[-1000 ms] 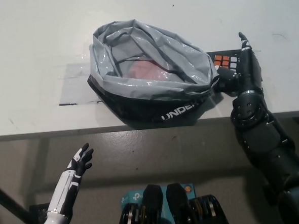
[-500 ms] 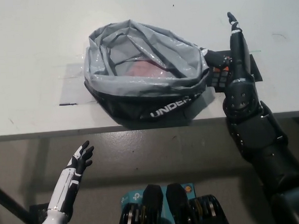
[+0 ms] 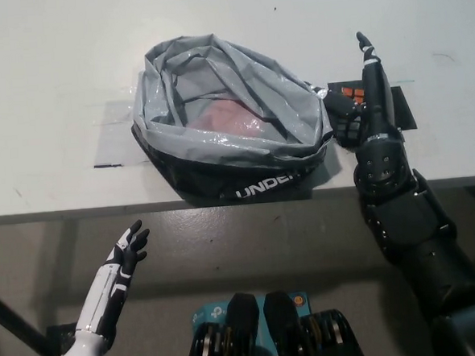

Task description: Use the right hand to pick up a rubix's cube and place it into a plastic bag and lift the bag

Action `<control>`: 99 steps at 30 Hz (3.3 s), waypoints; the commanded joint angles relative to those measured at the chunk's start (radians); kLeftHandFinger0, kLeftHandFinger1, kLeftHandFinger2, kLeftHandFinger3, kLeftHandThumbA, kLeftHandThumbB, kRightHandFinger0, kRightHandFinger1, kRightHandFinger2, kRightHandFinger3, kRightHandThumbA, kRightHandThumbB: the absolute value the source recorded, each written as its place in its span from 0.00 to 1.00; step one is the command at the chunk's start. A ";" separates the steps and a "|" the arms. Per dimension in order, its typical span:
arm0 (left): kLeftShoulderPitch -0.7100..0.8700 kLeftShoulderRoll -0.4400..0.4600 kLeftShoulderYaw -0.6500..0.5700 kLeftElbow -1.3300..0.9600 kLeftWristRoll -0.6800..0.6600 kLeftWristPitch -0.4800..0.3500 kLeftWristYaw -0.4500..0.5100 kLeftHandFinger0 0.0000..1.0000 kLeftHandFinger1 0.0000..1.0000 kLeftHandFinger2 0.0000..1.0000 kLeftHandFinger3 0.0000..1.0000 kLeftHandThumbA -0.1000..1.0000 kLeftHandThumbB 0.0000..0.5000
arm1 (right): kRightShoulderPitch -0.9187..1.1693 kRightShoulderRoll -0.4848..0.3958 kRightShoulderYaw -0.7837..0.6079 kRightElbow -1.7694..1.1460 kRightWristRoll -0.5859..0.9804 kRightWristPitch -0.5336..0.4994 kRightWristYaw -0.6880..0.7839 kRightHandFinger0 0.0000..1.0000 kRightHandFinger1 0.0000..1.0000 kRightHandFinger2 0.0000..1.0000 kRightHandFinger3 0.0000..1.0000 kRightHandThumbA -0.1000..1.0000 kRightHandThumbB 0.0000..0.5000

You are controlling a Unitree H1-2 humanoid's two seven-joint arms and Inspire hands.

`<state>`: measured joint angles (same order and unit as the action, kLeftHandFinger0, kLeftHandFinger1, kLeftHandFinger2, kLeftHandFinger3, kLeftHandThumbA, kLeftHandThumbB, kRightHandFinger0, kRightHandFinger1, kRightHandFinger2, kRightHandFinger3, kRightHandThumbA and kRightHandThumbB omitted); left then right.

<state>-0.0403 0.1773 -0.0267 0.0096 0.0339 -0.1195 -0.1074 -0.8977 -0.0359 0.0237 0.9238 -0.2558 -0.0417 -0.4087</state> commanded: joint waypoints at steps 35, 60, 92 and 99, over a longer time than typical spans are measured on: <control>-0.029 0.008 0.018 0.001 -0.004 -0.056 0.003 1.00 1.00 1.00 1.00 1.00 0.24 | -0.016 -0.035 0.081 0.114 -0.064 -0.013 -0.099 1.00 1.00 1.00 1.00 0.86 0.96; -0.039 0.005 0.022 0.008 -0.010 -0.064 0.003 1.00 1.00 1.00 1.00 1.00 0.24 | -0.062 0.010 -0.200 0.194 0.293 -0.235 0.151 0.23 0.33 0.48 0.62 0.10 0.76; -0.029 0.004 0.028 0.018 -0.001 -0.080 0.008 1.00 1.00 1.00 1.00 1.00 0.21 | -0.129 0.063 -0.678 -0.016 0.918 0.115 0.382 0.00 0.22 0.77 1.00 0.00 0.24; -0.029 0.008 0.024 0.018 0.011 -0.080 0.008 1.00 1.00 1.00 1.00 1.00 0.20 | -0.100 0.123 -0.703 -0.353 1.110 0.332 0.315 0.00 0.17 0.82 1.00 0.00 0.22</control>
<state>-0.0634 0.1770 -0.0050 0.0422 0.0297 -0.1475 -0.1073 -0.9275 0.0186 -0.5936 0.9695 0.4272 -0.0905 -0.1690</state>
